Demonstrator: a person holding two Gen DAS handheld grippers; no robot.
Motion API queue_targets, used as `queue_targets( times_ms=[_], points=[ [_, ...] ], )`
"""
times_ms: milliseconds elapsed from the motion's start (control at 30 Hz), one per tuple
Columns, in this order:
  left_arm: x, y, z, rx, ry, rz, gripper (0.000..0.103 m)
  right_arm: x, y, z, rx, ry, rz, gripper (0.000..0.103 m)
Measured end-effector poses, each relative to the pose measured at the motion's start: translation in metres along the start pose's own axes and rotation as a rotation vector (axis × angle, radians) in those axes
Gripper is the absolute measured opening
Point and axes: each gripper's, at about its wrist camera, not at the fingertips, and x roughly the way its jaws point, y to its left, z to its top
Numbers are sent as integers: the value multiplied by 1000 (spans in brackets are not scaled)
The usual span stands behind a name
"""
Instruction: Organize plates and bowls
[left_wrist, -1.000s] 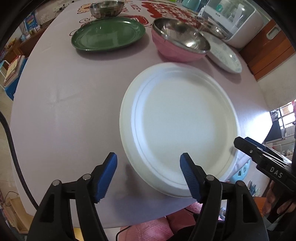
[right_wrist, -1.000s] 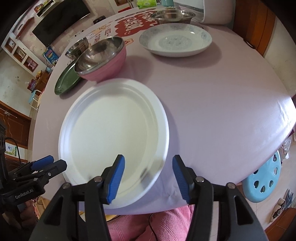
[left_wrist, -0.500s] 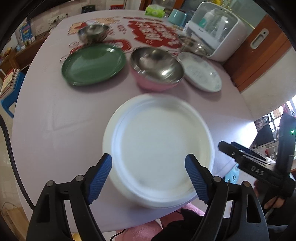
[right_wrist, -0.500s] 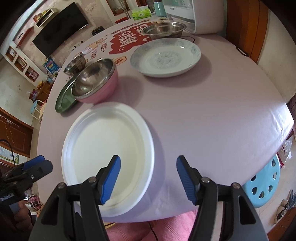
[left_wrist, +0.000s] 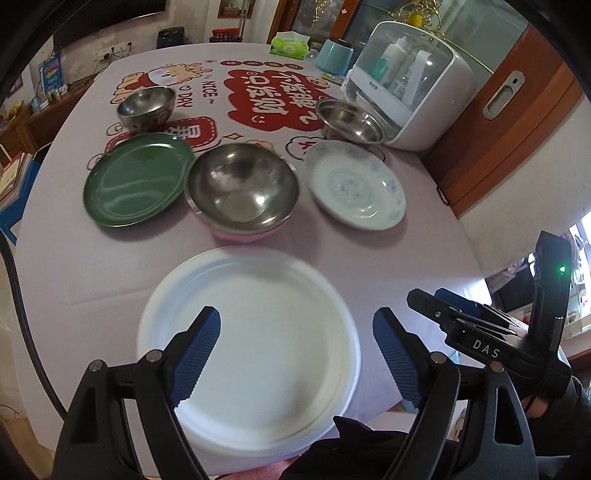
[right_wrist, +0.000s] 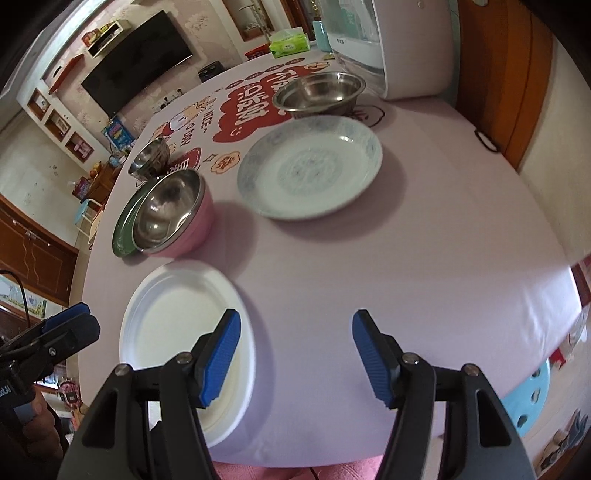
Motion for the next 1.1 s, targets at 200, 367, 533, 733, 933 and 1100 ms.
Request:
queue_targets(
  times_ms=[200,367,533,733,933,1100],
  points=[
    [18,-25,10,-45,-5,-2,84,-1,-25,23,-54,6,20,63],
    [39,-42,19,-95,1,-1,85,4,-44,41,-94,16,29,64],
    [61,-53,27,-157,2,3,85,14,-62,63,-146,36,46,64],
    [89,-61,40,-236,13,21,85,28,-80,85,-189,57,64,64],
    [112,-64,52,-301,6,40,85,40,-89,103,-238,57,81,64],
    [133,-63,65,-327,22,53,85,51,-94,121,-258,38,113,64]
  ],
)
